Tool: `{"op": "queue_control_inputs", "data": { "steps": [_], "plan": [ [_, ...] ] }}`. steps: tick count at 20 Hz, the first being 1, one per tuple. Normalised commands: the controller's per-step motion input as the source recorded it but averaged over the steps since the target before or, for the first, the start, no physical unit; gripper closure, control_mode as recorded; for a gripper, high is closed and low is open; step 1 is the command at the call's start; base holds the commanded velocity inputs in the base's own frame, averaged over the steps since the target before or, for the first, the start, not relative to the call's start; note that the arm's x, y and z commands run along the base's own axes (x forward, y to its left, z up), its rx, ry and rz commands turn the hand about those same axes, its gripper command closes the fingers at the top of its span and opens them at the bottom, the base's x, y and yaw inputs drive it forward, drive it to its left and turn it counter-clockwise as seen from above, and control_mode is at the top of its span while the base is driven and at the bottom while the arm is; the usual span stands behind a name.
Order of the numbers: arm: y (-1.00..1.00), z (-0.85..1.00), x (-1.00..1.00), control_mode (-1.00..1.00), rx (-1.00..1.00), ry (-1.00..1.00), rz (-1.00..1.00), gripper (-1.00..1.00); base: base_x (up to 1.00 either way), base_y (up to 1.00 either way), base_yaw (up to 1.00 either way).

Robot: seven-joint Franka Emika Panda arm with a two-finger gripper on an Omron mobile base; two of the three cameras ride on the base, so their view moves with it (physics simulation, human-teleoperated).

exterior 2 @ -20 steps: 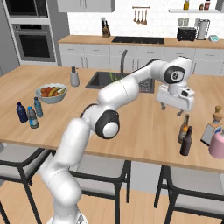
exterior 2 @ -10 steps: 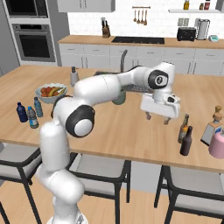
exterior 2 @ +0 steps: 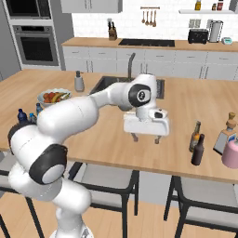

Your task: Move the plastic bottles in the middle to the plastics group, and the glass bottles in the middle to the glass group.

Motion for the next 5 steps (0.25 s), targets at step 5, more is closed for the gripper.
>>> {"op": "queue_control_inputs", "data": {
  "steps": [5],
  "plan": [
    [0.57,0.28,-0.74,-1.0,0.12,0.08,0.13,-1.0,0.0,0.0,0.0]
  ]
}}
